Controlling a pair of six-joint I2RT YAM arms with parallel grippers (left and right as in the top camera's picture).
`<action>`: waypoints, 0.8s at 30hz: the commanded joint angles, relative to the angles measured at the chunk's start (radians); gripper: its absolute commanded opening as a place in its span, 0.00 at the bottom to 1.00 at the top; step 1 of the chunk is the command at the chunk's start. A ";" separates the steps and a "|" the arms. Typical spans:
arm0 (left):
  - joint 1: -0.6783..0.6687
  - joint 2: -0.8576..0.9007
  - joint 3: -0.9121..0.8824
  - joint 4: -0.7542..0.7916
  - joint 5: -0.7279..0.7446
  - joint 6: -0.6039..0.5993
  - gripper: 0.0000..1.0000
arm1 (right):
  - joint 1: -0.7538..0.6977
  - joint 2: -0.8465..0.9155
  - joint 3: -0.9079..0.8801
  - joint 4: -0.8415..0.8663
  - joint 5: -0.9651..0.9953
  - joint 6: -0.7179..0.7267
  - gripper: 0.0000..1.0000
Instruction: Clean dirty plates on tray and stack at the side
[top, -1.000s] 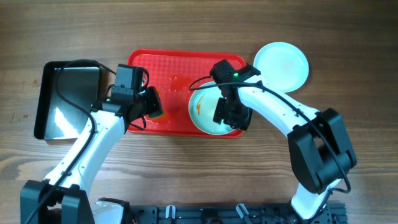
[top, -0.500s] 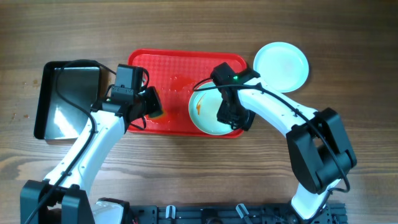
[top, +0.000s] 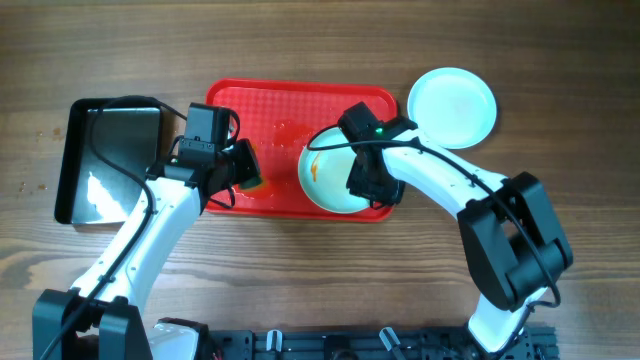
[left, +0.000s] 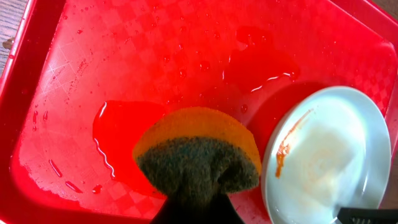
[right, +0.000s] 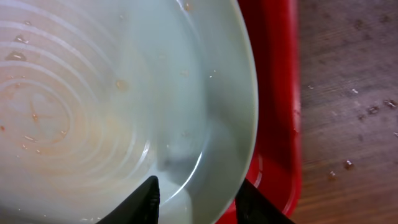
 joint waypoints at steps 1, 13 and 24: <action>0.002 0.006 -0.005 0.004 0.019 -0.009 0.04 | -0.021 0.040 -0.004 0.083 -0.031 -0.263 0.40; 0.002 0.006 -0.005 0.022 0.027 -0.010 0.04 | -0.120 0.041 0.267 0.015 -0.023 -0.486 0.45; 0.002 0.006 -0.005 0.022 0.034 -0.010 0.04 | -0.159 0.256 0.235 0.103 -0.233 -0.708 0.33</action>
